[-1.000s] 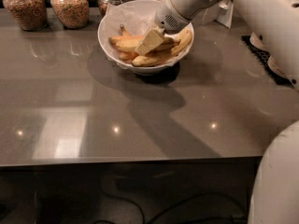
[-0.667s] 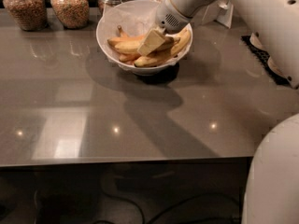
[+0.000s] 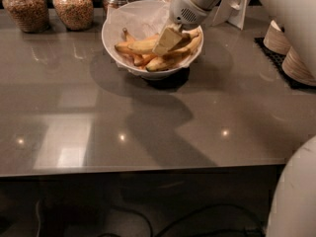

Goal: Pick banana from white bowl

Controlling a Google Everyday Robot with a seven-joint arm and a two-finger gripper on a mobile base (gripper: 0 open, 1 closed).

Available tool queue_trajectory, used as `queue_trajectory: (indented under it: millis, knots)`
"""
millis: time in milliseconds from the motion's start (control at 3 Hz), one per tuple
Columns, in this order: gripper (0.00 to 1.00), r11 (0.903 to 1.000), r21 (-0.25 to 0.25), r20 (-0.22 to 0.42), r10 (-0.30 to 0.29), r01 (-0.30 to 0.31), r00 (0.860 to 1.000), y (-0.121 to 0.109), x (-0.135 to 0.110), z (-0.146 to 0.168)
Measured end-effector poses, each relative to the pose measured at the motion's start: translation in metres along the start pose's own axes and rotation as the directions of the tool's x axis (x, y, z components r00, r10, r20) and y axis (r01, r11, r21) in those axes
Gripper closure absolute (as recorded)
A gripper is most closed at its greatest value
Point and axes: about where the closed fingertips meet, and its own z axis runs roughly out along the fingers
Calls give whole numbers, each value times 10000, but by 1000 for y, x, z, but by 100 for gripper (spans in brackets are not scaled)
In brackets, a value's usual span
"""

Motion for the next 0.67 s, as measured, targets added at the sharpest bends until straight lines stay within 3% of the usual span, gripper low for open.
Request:
queue_trajectory:
  millis: [333,667]
  knots:
    - [100,9953,634,754,-784,737,9941,17,-7,-35]
    - [100,9865,1278,2146,-1284,1025,9682,47,-8,-65]
